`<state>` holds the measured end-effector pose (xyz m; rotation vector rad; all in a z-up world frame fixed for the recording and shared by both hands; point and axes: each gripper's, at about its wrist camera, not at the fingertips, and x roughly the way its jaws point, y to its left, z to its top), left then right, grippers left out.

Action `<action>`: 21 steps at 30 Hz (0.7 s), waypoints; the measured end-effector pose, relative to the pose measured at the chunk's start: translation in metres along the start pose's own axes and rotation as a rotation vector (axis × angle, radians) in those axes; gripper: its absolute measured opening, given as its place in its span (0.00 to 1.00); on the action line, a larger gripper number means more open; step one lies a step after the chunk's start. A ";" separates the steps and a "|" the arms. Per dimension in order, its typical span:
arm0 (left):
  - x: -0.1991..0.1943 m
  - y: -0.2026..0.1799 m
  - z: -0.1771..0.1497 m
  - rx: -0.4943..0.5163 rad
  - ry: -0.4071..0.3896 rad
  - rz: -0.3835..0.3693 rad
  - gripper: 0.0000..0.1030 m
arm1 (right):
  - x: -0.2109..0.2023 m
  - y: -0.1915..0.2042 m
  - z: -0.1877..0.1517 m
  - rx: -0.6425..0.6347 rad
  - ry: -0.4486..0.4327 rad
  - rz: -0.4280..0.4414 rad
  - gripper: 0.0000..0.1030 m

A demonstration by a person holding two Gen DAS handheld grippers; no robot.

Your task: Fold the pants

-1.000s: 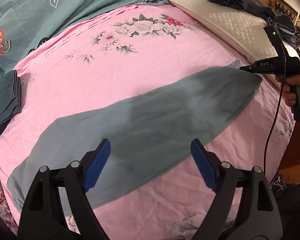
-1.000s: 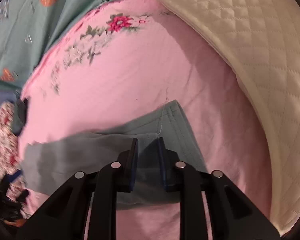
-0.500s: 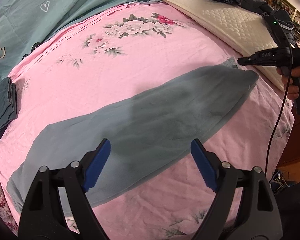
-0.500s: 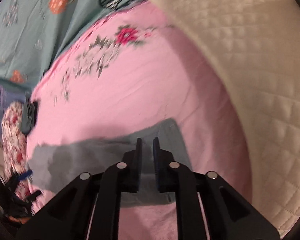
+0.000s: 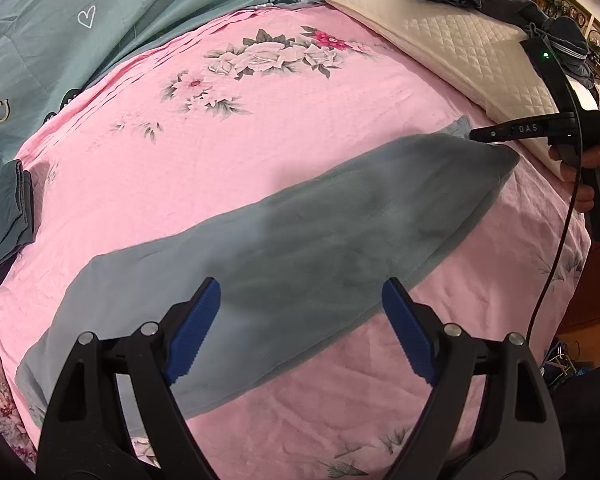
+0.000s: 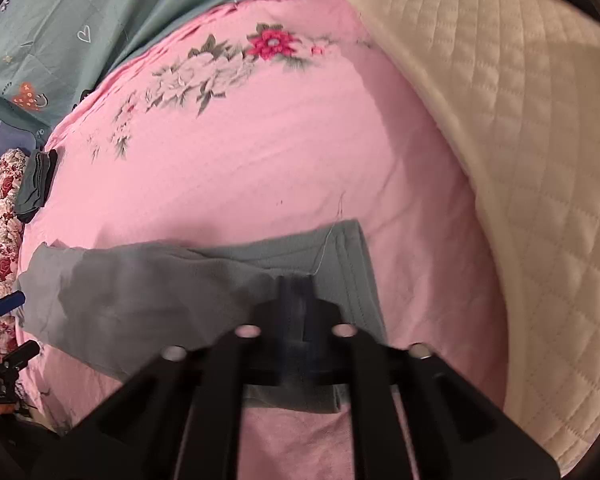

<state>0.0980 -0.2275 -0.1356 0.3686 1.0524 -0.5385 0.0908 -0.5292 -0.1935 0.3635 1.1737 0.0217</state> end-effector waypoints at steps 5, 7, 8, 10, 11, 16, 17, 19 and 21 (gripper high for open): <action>-0.002 -0.002 -0.002 0.008 -0.001 0.010 0.82 | 0.009 0.007 -0.002 -0.024 0.008 -0.033 0.39; -0.002 -0.001 -0.001 0.002 -0.001 0.012 0.82 | 0.010 0.010 -0.002 -0.042 0.014 -0.032 0.14; -0.002 -0.001 -0.001 -0.001 -0.002 0.013 0.82 | 0.010 0.012 -0.003 -0.065 0.007 -0.063 0.11; -0.002 -0.001 0.000 -0.004 -0.004 0.015 0.82 | 0.007 0.014 -0.004 -0.089 0.002 -0.069 0.05; -0.002 -0.001 0.000 -0.004 -0.005 0.015 0.82 | 0.005 0.013 -0.004 -0.087 -0.002 -0.068 0.05; -0.001 -0.002 0.000 -0.008 -0.007 0.010 0.82 | -0.026 -0.003 0.000 -0.008 -0.090 -0.072 0.04; 0.000 -0.003 0.000 -0.007 -0.005 0.008 0.82 | -0.031 -0.006 0.002 -0.002 -0.103 -0.075 0.02; 0.002 -0.005 0.000 -0.003 -0.001 0.004 0.82 | -0.035 -0.012 0.007 -0.003 -0.133 -0.148 0.00; 0.003 -0.009 0.000 0.008 0.002 0.001 0.82 | -0.032 -0.027 0.012 0.041 -0.135 -0.131 0.00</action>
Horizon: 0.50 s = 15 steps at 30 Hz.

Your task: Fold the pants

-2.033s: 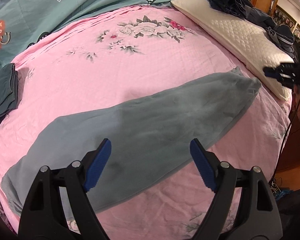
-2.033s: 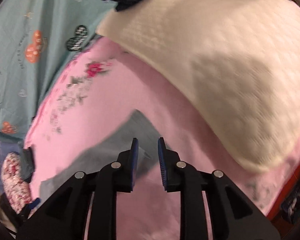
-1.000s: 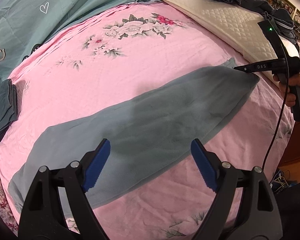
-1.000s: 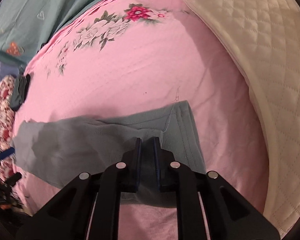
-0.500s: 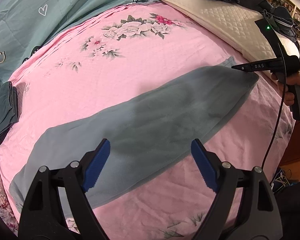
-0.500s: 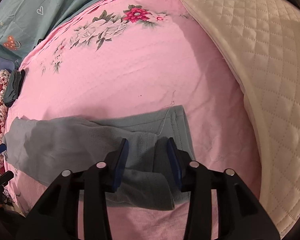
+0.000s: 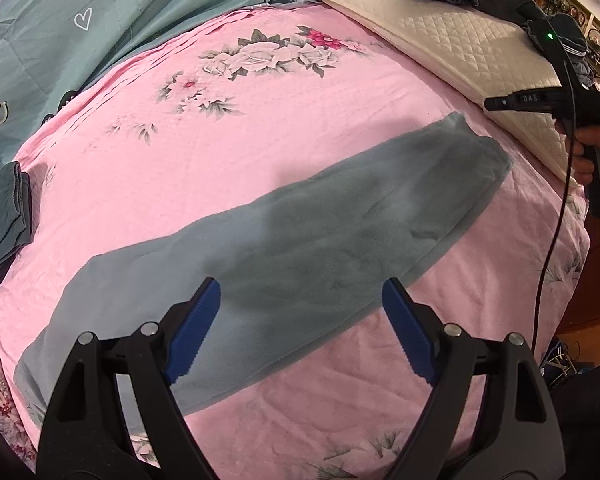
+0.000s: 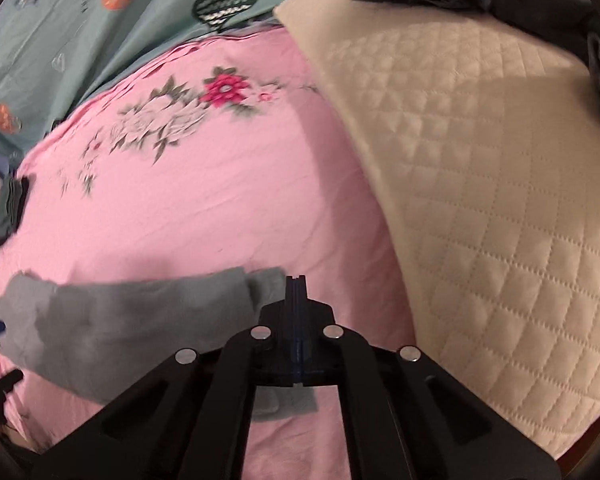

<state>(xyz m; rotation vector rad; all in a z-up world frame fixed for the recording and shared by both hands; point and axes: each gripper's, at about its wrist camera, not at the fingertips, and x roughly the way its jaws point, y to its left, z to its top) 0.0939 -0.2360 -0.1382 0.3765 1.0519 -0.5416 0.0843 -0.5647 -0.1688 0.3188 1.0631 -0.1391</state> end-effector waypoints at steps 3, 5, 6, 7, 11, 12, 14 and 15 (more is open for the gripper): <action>-0.001 -0.003 0.000 0.013 -0.006 -0.004 0.82 | 0.004 -0.010 0.001 0.045 0.043 0.102 0.00; 0.001 -0.004 0.001 0.010 -0.001 -0.005 0.83 | -0.002 -0.009 -0.004 0.058 0.076 0.177 0.09; 0.002 -0.004 0.001 0.006 0.002 -0.006 0.83 | -0.004 -0.006 -0.008 0.050 0.094 0.187 0.20; 0.003 -0.003 0.001 0.003 0.004 -0.008 0.83 | -0.005 -0.003 -0.011 0.041 0.108 0.185 0.27; 0.007 -0.006 0.003 0.004 0.012 -0.019 0.83 | 0.002 0.008 -0.033 -0.013 0.191 0.162 0.30; 0.006 -0.007 0.003 0.009 0.012 -0.019 0.83 | 0.007 0.013 -0.039 -0.034 0.212 0.155 0.30; 0.006 -0.010 0.003 0.023 0.009 -0.020 0.83 | 0.012 0.020 -0.044 -0.064 0.219 0.155 0.30; 0.006 -0.011 0.004 0.027 0.009 -0.019 0.83 | 0.012 0.023 -0.044 -0.081 0.210 0.145 0.26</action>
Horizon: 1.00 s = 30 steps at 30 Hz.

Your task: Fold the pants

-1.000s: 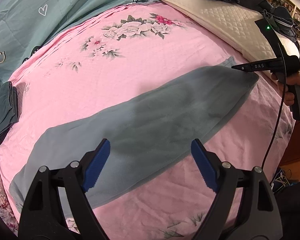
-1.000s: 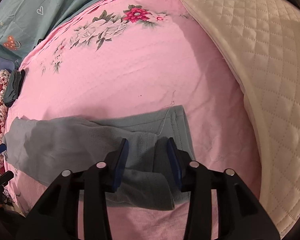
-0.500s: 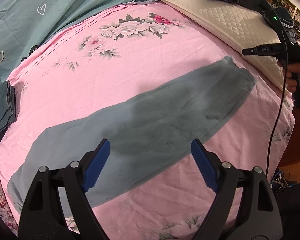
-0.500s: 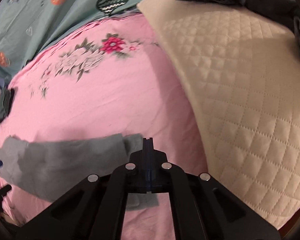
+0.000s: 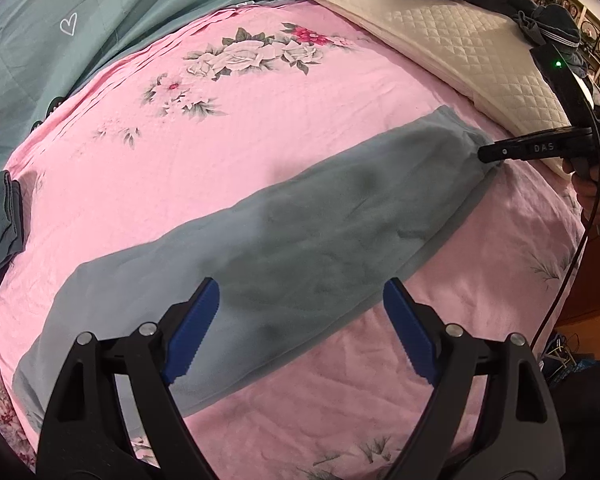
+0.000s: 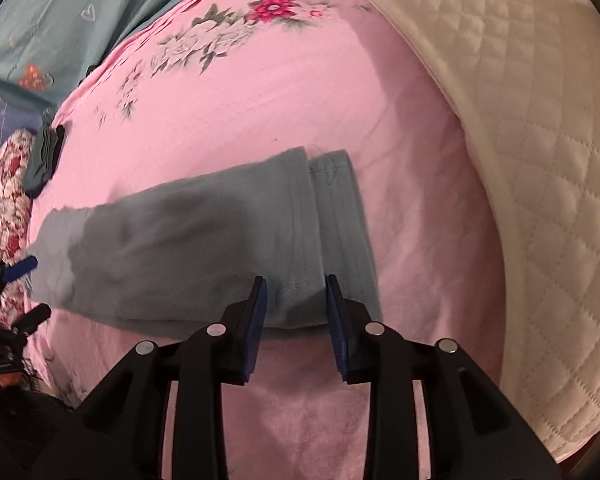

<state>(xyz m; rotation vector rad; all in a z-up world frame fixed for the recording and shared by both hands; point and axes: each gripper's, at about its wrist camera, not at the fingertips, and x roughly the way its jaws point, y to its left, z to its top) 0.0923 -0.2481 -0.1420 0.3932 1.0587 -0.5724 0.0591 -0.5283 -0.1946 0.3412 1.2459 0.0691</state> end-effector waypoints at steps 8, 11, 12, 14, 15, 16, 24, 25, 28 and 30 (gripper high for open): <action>0.001 -0.001 0.004 -0.007 -0.006 -0.002 0.83 | -0.028 -0.007 0.003 0.048 -0.092 -0.011 0.07; 0.003 -0.006 0.004 0.000 -0.002 -0.010 0.83 | -0.036 -0.012 0.000 0.057 -0.103 -0.037 0.07; 0.003 -0.007 0.004 0.004 -0.001 -0.013 0.83 | -0.033 -0.014 -0.002 0.056 -0.098 -0.064 0.07; 0.004 -0.009 0.003 0.010 0.002 -0.015 0.83 | -0.021 -0.019 -0.008 0.055 -0.072 -0.100 0.07; 0.004 -0.010 0.003 0.011 0.002 -0.015 0.83 | -0.010 -0.023 -0.014 0.053 -0.040 -0.110 0.07; 0.003 -0.010 0.003 0.012 0.000 -0.013 0.83 | -0.006 -0.025 -0.018 0.059 -0.036 -0.105 0.07; 0.004 -0.006 0.000 -0.010 0.006 -0.008 0.83 | -0.047 -0.026 0.011 0.076 -0.172 -0.071 0.42; 0.004 -0.007 0.000 -0.006 0.008 -0.006 0.83 | -0.043 -0.026 0.017 0.079 -0.164 -0.056 0.42; 0.001 -0.008 -0.002 0.005 0.002 0.003 0.84 | -0.017 -0.020 0.035 0.028 -0.114 -0.048 0.41; 0.000 -0.005 -0.003 0.003 0.001 0.011 0.85 | -0.003 -0.014 0.041 -0.002 -0.074 -0.022 0.31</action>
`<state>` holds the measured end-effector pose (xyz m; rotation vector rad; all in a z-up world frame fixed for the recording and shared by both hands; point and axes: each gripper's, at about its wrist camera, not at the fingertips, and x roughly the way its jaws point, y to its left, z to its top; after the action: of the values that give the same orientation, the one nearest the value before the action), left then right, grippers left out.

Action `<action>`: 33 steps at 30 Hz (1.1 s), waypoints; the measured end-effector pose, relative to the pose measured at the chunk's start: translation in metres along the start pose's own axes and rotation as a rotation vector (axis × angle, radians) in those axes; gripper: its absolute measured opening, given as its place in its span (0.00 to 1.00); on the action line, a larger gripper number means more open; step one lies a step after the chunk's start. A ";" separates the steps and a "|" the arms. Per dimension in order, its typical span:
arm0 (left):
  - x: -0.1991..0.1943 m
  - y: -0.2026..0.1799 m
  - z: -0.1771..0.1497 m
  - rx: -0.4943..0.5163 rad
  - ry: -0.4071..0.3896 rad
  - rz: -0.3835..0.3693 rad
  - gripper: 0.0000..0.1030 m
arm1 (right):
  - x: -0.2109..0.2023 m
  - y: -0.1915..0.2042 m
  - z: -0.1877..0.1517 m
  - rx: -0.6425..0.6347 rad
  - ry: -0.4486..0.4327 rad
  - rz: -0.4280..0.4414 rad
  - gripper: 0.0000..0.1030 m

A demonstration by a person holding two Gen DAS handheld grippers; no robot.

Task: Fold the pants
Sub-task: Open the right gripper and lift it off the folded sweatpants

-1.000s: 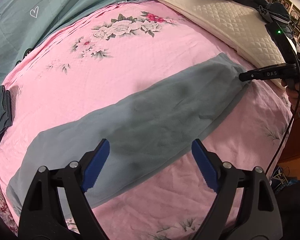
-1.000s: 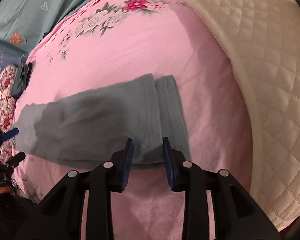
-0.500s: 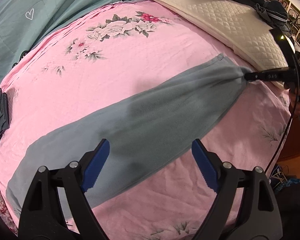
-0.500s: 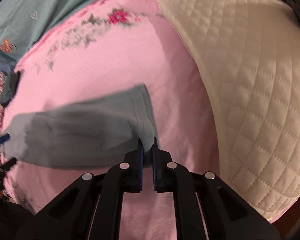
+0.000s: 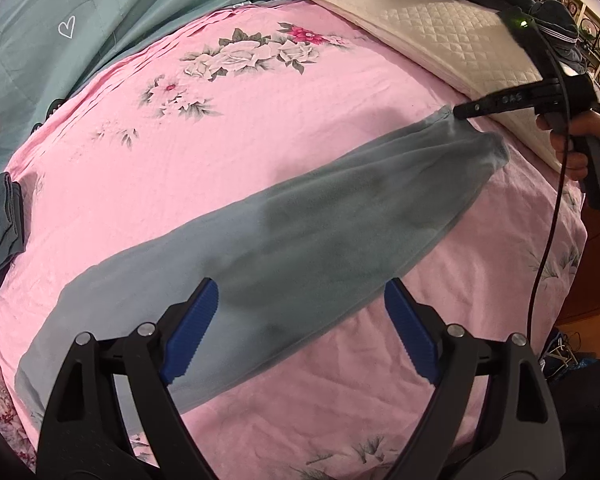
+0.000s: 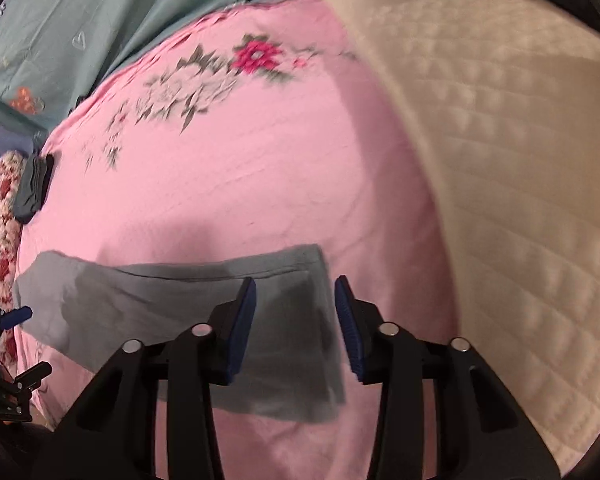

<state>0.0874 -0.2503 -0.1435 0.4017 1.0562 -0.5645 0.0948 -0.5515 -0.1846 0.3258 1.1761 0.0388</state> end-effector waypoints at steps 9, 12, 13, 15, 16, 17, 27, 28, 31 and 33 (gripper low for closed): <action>0.004 0.013 -0.002 -0.049 0.016 0.013 0.85 | 0.005 0.005 0.011 -0.029 -0.030 -0.061 0.05; 0.006 0.012 -0.002 -0.040 0.022 0.008 0.85 | 0.006 0.002 0.014 0.011 -0.065 -0.071 0.05; 0.006 0.011 -0.002 -0.037 0.023 0.006 0.85 | 0.013 0.001 0.014 0.016 -0.045 -0.079 0.05; 0.005 0.011 -0.002 -0.032 0.021 0.007 0.85 | 0.028 0.002 0.011 0.002 -0.005 -0.107 0.09; 0.004 0.012 -0.002 -0.033 0.016 0.010 0.85 | 0.026 0.002 0.011 0.003 -0.015 -0.121 0.18; 0.004 0.013 -0.002 -0.036 0.013 0.011 0.85 | 0.022 0.000 0.012 0.021 -0.014 -0.121 0.21; 0.005 0.032 -0.010 -0.070 0.015 0.022 0.85 | -0.029 0.048 -0.047 -0.165 0.042 0.064 0.21; 0.005 0.034 -0.011 -0.074 0.019 0.027 0.85 | -0.024 0.057 -0.054 -0.206 0.070 0.080 0.21; 0.003 0.041 -0.014 -0.093 0.027 0.040 0.85 | -0.012 0.080 -0.066 -0.314 0.089 0.085 0.21; 0.001 0.042 -0.017 -0.092 0.027 0.050 0.85 | -0.007 0.088 -0.067 -0.359 0.089 0.081 0.33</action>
<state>0.1017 -0.2074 -0.1499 0.3548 1.0905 -0.4650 0.0436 -0.4536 -0.1769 0.0548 1.2178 0.3342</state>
